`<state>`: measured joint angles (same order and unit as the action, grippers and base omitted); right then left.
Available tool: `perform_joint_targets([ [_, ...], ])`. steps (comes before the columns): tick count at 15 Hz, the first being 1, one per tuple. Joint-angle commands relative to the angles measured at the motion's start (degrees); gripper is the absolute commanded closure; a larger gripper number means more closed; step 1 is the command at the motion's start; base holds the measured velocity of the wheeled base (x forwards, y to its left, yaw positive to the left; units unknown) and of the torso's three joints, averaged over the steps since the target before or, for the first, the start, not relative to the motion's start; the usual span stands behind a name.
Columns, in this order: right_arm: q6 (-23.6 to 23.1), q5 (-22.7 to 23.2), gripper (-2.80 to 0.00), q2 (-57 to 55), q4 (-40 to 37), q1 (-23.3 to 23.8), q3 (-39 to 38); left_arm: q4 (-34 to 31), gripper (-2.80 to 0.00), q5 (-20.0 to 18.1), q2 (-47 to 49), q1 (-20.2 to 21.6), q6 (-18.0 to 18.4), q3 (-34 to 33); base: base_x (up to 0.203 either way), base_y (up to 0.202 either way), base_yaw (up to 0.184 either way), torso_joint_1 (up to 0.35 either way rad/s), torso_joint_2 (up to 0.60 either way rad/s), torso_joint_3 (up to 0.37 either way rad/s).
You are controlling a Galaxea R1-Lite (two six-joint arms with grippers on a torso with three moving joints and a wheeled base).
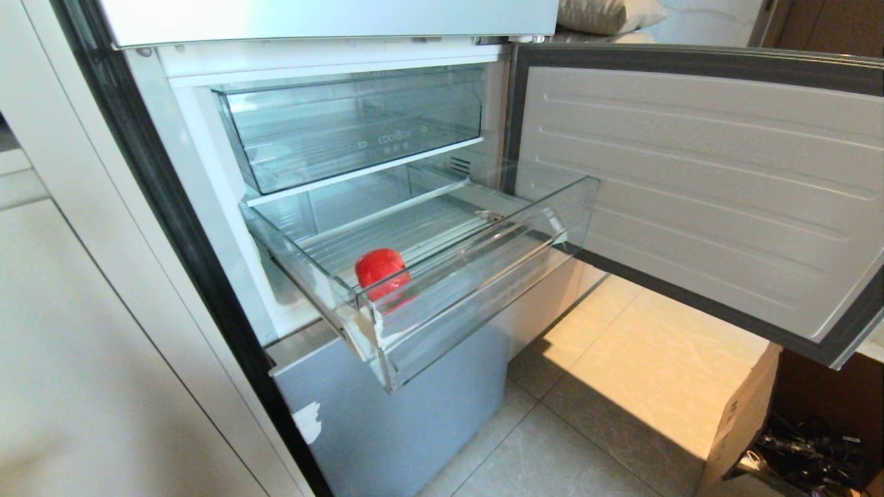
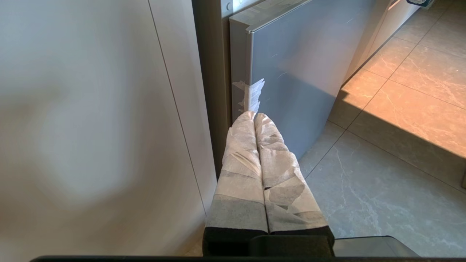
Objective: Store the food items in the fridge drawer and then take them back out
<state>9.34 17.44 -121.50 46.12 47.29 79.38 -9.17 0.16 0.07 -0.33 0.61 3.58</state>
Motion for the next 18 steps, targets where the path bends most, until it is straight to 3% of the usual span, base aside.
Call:
perform_joint_targets([
  [1,0.07,0.25,-2.80,-4.90,0.21,-0.22,3.24,-0.06,0.00,0.02,0.01,-0.02,0.00,0.02,0.000,0.000,0.000,0.000,0.00,0.000],
  [15,-1.61,0.40,-2.80,-7.08,0.36,-2.46,1.31,-0.06,0.00,0.02,0.01,-0.02,0.00,0.02,0.000,0.000,0.000,0.000,0.00,0.000],
  [16,-1.61,0.40,0.00,-7.17,0.38,-2.55,1.21,-0.04,0.00,0.02,0.01,-0.02,0.00,0.11,0.000,0.000,0.000,0.000,0.00,0.000],
  [18,-1.61,0.48,0.00,-7.08,0.38,-2.55,0.36,-0.06,0.00,0.02,0.01,-0.02,0.00,0.02,0.000,0.000,0.000,0.000,0.00,0.000],
])
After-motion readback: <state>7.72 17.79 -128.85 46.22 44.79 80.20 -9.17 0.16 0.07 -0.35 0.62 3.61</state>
